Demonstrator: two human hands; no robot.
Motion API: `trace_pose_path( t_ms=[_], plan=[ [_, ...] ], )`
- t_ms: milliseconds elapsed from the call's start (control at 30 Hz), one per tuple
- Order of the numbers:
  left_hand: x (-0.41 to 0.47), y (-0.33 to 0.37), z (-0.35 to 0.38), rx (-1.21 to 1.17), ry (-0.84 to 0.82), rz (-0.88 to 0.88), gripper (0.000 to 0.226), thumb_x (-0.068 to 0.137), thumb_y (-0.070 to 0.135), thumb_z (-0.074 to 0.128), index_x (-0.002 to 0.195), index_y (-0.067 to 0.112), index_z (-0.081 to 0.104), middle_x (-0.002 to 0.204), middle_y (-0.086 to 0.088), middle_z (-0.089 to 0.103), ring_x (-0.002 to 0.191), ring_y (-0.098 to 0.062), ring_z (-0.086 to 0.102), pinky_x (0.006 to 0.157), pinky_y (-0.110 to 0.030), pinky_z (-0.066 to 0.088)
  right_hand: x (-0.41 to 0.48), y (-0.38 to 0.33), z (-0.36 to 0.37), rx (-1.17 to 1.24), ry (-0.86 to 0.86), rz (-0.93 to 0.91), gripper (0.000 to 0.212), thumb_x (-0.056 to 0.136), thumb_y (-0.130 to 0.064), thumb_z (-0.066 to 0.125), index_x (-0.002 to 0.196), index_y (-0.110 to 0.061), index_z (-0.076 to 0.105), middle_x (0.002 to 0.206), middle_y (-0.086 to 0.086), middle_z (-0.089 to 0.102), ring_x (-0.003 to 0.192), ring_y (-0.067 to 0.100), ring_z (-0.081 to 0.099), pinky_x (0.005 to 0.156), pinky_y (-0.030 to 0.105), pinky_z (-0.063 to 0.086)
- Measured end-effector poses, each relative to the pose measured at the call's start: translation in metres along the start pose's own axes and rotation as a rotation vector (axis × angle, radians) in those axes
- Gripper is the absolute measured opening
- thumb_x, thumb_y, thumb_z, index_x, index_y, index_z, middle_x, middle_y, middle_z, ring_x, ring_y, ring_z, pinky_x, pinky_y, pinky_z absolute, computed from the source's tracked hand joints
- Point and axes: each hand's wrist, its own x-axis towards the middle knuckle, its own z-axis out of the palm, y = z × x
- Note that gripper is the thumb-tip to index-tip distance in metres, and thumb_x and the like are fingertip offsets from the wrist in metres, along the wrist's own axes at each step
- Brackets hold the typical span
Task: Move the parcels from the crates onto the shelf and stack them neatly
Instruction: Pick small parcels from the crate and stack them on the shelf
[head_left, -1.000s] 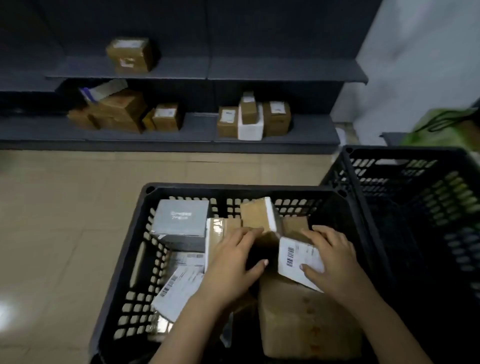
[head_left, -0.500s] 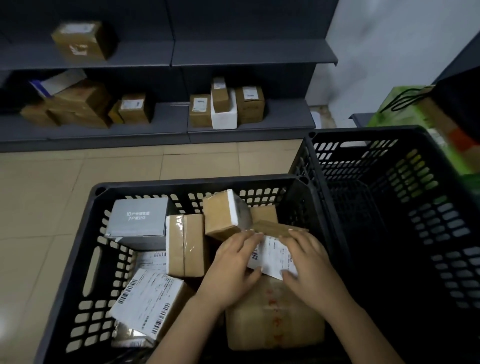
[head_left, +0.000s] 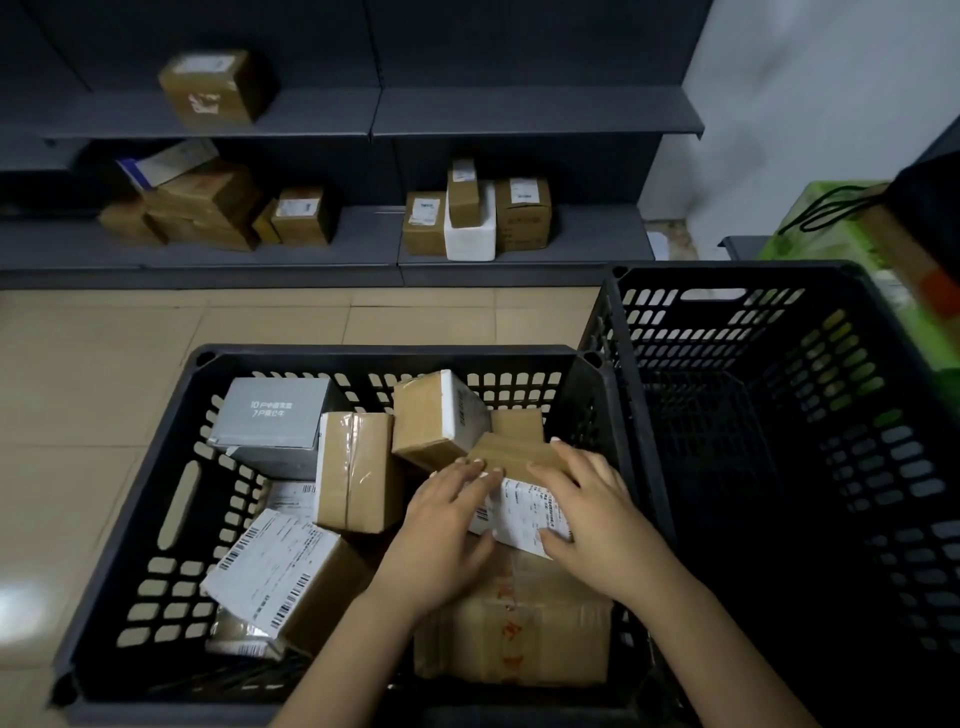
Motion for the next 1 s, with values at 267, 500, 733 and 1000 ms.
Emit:
trace_pose_path(
  t_ms=[267,500,733,1000],
  plan=[
    [-0.013,0.008,0.007,0.000,0.041,-0.075,0.068,0.091,0.029,0.059,0.149,0.038,0.023,0.157,0.011,0.017,0.145,-0.009,0.011,0.120,-0.035,0.016,0.025,0.003,-0.017,-0.076,-0.189,-0.063,0.068,0.082,-0.037,0.066,0.140,-0.025,0.033,0.152,0.004,0.022,0.140,0.023,0.014,0.115,0.033,0.015],
    [-0.023,0.007,-0.017,0.001,0.155,-0.078,0.068,0.089,0.033,0.063,0.147,0.037,0.028,0.153,0.011,0.026,0.141,-0.008,0.020,0.117,-0.038,0.024,0.015,0.000,-0.023,-0.031,-0.071,-0.043,0.076,0.074,-0.038,0.074,0.139,-0.032,0.034,0.139,-0.005,0.029,0.130,0.016,0.023,0.107,0.030,0.029],
    [-0.018,-0.008,-0.044,0.059,0.248,-0.159,0.065,0.087,0.037,0.064,0.145,0.033,0.034,0.151,0.007,0.032,0.138,-0.014,0.027,0.112,-0.034,0.024,0.002,-0.021,-0.024,-0.016,0.127,0.102,0.076,0.075,-0.038,0.072,0.140,-0.031,0.033,0.141,-0.003,0.025,0.132,0.016,0.019,0.112,0.033,0.025],
    [0.029,-0.038,-0.064,0.133,0.025,-0.038,0.079,0.090,0.043,0.059,0.152,0.031,0.011,0.161,0.006,0.007,0.147,-0.016,0.004,0.118,-0.036,0.008,0.001,-0.049,-0.018,-0.021,0.355,0.323,0.071,0.072,-0.033,0.074,0.135,-0.029,0.041,0.141,-0.001,0.026,0.131,0.018,0.019,0.111,0.037,0.027]
  ],
)
